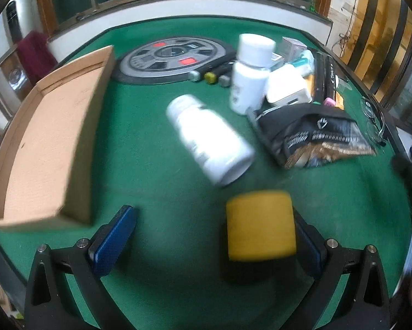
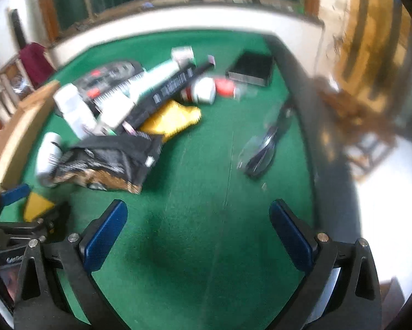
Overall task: Organize objects
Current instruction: 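Grasp the yellow-lidded jar with the left gripper, then grasp the black snack bag with the right gripper while the left holds the jar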
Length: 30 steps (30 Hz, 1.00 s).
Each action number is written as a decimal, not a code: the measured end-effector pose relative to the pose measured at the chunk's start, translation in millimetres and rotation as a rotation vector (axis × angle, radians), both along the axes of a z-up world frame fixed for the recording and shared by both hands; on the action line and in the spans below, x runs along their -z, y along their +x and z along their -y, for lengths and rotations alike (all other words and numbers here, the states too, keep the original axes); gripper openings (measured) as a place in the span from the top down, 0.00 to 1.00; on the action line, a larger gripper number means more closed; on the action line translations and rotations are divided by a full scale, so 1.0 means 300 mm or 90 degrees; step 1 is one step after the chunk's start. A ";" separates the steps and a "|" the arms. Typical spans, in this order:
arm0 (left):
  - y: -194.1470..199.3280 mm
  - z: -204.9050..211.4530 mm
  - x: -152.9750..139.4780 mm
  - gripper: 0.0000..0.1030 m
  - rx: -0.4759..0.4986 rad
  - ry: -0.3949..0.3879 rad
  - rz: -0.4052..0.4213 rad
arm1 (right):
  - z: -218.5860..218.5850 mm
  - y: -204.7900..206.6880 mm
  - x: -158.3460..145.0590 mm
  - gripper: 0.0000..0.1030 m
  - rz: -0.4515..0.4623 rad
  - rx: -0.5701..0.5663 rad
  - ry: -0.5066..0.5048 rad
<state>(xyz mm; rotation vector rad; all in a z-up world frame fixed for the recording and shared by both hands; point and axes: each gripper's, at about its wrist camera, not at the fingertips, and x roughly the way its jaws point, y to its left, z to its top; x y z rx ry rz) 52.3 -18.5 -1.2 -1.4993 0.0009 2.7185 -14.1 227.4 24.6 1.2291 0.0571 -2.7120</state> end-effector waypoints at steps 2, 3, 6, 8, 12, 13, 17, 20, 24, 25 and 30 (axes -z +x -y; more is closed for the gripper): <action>0.019 0.021 -0.005 0.01 0.013 0.032 -0.005 | -0.007 0.016 -0.041 0.00 -0.046 -0.026 -0.014; 0.025 0.032 -0.008 0.01 0.019 0.046 -0.007 | -0.009 0.021 -0.053 0.00 -0.059 -0.035 -0.029; 0.055 0.052 -0.014 0.02 0.030 0.068 -0.012 | -0.010 0.018 -0.065 0.00 -0.077 -0.053 -0.083; 0.064 0.052 -0.020 0.05 0.028 0.075 -0.026 | -0.010 0.025 -0.066 0.00 -0.081 -0.063 -0.095; 0.043 0.021 -0.023 0.41 0.033 0.046 -0.046 | -0.021 0.035 -0.077 0.00 -0.092 -0.064 -0.096; 0.030 0.017 -0.021 0.43 0.039 0.045 -0.042 | -0.021 0.035 -0.076 0.00 -0.093 -0.064 -0.098; 0.003 0.012 -0.023 0.52 0.036 0.030 -0.051 | -0.020 0.048 -0.079 0.01 -0.097 -0.076 -0.111; -0.019 0.013 -0.027 0.66 0.033 0.015 -0.053 | -0.012 0.056 -0.083 0.03 -0.096 -0.110 -0.133; -0.035 0.034 -0.027 0.66 0.035 0.030 -0.050 | 0.024 0.064 -0.104 0.03 -0.085 -0.204 -0.160; -0.035 0.039 -0.027 0.66 0.036 0.033 -0.051 | 0.038 0.061 -0.113 0.03 -0.085 -0.228 -0.152; -0.036 0.051 -0.023 0.66 0.036 0.029 -0.057 | 0.171 -0.031 -0.129 0.03 -0.074 -0.358 -0.035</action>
